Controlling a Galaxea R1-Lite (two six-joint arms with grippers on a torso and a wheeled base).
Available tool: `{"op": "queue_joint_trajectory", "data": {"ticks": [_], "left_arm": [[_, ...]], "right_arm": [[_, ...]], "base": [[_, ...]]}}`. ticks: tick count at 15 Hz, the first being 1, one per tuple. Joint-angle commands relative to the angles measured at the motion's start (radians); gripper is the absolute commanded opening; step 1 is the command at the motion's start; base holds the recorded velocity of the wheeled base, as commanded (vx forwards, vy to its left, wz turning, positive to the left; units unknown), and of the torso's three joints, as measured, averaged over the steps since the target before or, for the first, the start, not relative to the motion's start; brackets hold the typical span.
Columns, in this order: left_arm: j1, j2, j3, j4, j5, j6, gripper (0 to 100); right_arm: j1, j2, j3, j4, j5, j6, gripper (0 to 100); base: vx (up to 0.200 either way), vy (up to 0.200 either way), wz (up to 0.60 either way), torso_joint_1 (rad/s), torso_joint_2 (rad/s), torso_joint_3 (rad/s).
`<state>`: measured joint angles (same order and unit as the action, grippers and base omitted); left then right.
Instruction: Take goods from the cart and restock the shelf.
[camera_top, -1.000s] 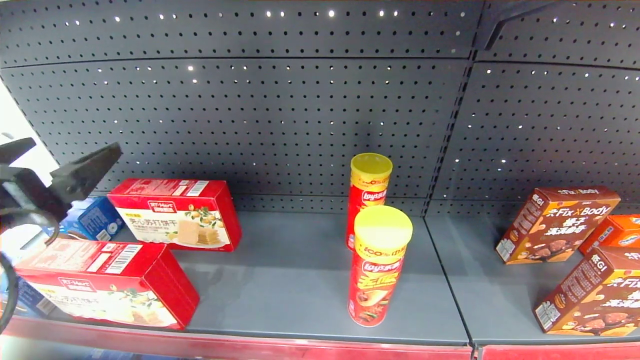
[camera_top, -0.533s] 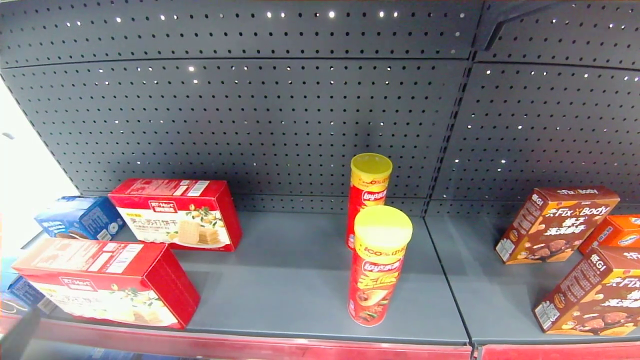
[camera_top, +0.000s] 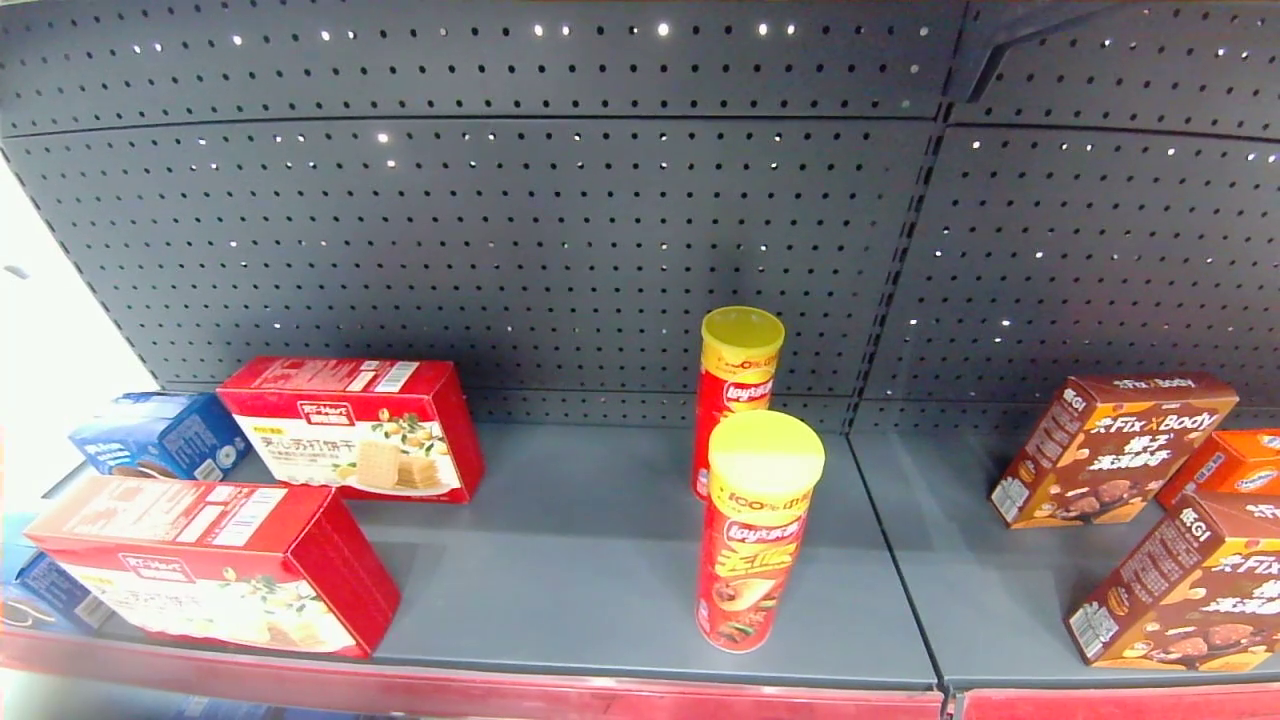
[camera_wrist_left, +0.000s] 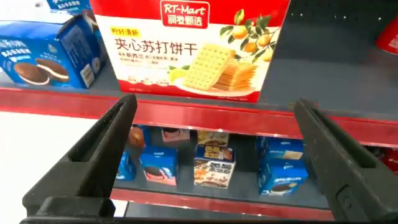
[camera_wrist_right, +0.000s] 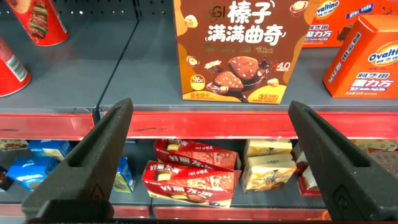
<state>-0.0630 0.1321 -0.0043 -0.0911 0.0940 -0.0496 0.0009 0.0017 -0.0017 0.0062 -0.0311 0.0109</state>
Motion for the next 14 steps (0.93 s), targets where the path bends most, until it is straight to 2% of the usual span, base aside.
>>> {"op": "queue_joint_trajectory", "data": {"ticks": [1, 3, 5, 6, 7, 8, 9, 10, 11, 12, 14], "left_arm": [[0.06, -0.124, -0.011, 0.068, -0.054, 0.01, 100], [0.06, -0.132, -0.013, 0.074, -0.065, 0.036, 100], [0.06, -0.132, -0.013, 0.076, -0.042, 0.068, 100], [0.06, -0.132, -0.013, 0.074, 0.003, 0.128, 100], [0.06, -0.132, -0.013, 0.074, -0.016, 0.155, 100], [0.06, -0.132, -0.013, 0.077, -0.042, 0.155, 100], [0.06, -0.132, -0.017, 0.086, -0.186, 0.145, 100], [0.06, -0.132, -0.019, 0.093, -0.246, 0.074, 100], [0.061, -0.132, -0.019, 0.091, -0.195, 0.048, 100], [0.061, -0.132, -0.017, 0.086, -0.074, 0.047, 100], [0.061, -0.132, -0.016, 0.086, 0.049, 0.037, 100]], "right_arm": [[-0.001, 0.001, 0.002, 0.0, 0.0, 0.0, 100], [-0.001, 0.001, 0.0, 0.0, 0.0, 0.0, 100], [0.001, 0.001, 0.002, 0.0, 0.0, 0.0, 100], [-0.001, 0.001, 0.0, 0.0, 0.0, 0.0, 100], [0.001, 0.001, 0.0, 0.0, 0.0, 0.0, 100], [0.001, 0.001, 0.0, 0.0, 0.0, 0.0, 100], [0.001, 0.001, 0.0, 0.0, 0.0, 0.0, 100], [0.001, 0.001, 0.0, 0.0, 0.0, 0.0, 100], [0.001, 0.001, 0.0, 0.0, 0.0, 0.0, 100], [-0.001, 0.001, 0.0, 0.0, 0.0, 0.0, 100], [-0.001, 0.001, 0.0, 0.0, 0.0, 0.0, 100]], "base": [[0.0, 0.0, 0.0, 0.0, 0.0, 0.0], [0.0, 0.0, 0.0, 0.0, 0.0, 0.0], [0.0, 0.0, 0.0, 0.0, 0.0, 0.0], [0.0, 0.0, 0.0, 0.0, 0.0, 0.0], [0.0, 0.0, 0.0, 0.0, 0.0, 0.0], [0.0, 0.0, 0.0, 0.0, 0.0, 0.0], [0.0, 0.0, 0.0, 0.0, 0.0, 0.0], [0.0, 0.0, 0.0, 0.0, 0.0, 0.0], [0.0, 0.0, 0.0, 0.0, 0.0, 0.0], [0.0, 0.0, 0.0, 0.0, 0.0, 0.0], [0.0, 0.0, 0.0, 0.0, 0.0, 0.0]]}}
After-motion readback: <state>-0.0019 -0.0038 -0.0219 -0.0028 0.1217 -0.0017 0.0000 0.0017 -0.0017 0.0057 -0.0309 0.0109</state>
